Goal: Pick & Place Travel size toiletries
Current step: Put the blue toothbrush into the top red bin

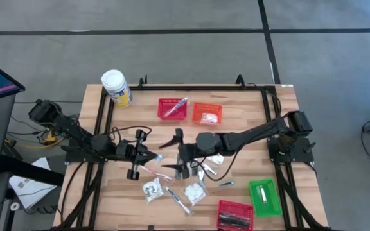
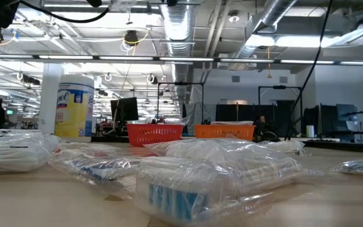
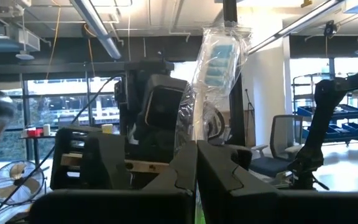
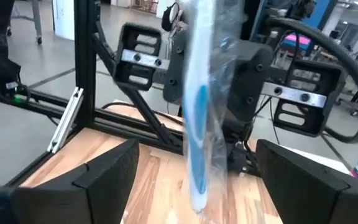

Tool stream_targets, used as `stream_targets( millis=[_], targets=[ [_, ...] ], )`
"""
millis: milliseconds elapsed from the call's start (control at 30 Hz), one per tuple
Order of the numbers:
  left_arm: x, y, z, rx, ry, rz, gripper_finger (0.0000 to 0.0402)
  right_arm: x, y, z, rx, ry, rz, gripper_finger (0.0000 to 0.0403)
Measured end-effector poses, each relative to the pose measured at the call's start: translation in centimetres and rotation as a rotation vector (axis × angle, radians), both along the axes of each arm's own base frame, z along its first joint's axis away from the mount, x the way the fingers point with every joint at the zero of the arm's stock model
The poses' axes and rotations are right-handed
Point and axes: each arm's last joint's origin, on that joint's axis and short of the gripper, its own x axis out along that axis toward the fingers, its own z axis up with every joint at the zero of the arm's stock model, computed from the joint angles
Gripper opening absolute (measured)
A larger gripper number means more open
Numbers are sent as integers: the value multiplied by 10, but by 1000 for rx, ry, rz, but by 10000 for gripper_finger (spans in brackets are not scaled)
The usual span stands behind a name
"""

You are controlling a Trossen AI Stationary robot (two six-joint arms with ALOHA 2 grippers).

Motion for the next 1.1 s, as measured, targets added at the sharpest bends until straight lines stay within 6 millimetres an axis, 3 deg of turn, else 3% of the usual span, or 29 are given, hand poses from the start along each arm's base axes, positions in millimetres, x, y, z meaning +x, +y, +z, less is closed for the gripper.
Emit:
stream_targets(
  millis=[433, 600, 833, 1100],
  targets=[
    [6, 4, -6, 16, 36, 26, 0, 4, -9, -4, 36, 11, -30, 317],
    [5, 4, -5, 14, 32, 26, 0, 4, -9, -4, 44, 14, -32, 292],
    [5, 4, -5, 14, 32, 26, 0, 4, -9, -5, 42, 19, -32, 216],
    [6, 4, -5, 14, 33, 26, 0, 5, -15, -7, 38, 39, -47, 61]
  ],
)
